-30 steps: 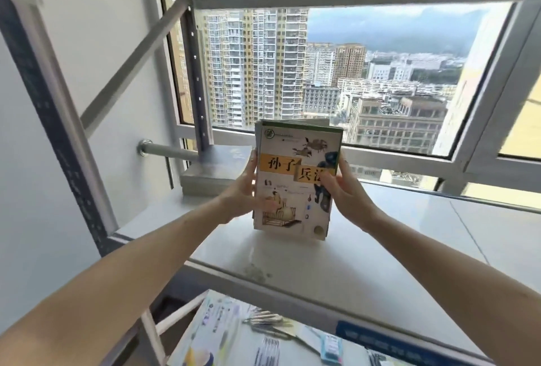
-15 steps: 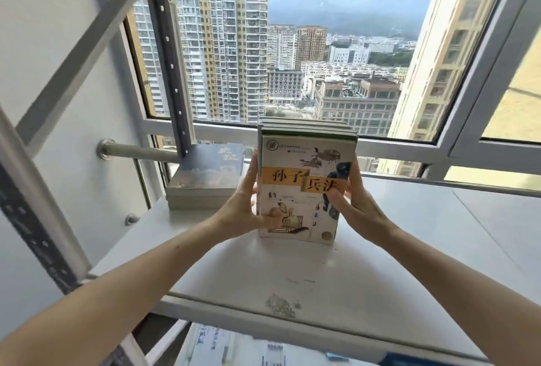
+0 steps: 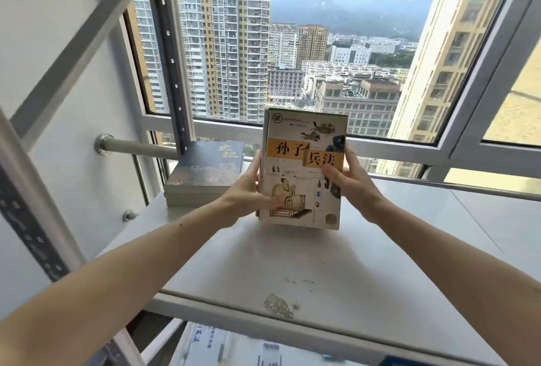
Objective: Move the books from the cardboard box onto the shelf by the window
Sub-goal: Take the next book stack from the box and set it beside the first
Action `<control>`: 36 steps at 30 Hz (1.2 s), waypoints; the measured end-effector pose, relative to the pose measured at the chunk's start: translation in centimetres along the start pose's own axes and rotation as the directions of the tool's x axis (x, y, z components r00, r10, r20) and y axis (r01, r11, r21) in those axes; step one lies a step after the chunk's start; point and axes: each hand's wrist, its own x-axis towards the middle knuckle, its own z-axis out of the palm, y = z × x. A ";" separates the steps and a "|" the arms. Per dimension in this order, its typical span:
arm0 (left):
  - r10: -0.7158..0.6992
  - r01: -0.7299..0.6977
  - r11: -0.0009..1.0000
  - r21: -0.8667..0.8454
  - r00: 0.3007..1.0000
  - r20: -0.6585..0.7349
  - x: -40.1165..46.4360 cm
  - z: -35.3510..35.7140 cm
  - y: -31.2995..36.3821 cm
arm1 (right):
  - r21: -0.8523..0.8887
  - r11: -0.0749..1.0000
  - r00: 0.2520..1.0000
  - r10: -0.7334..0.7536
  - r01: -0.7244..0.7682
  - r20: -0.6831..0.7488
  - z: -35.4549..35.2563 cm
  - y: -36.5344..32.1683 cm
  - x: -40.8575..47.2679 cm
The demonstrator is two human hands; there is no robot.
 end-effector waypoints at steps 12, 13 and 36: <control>-0.424 0.417 0.905 -0.088 0.860 -0.285 4.3 0.6 1.0 | 0.043 0.781 0.781 0.617 -0.623 0.096 -0.5 1.5 7.0; -0.442 0.431 0.896 -0.105 0.847 -0.295 4.6 0.5 1.1 | 0.055 0.758 0.759 0.644 -0.650 0.097 -0.4 1.5 7.4; -0.017 0.158 0.603 0.782 0.982 -0.186 8.4 3.3 7.0 | -0.302 0.752 0.811 0.539 -0.585 -0.228 -4.7 -0.2 2.7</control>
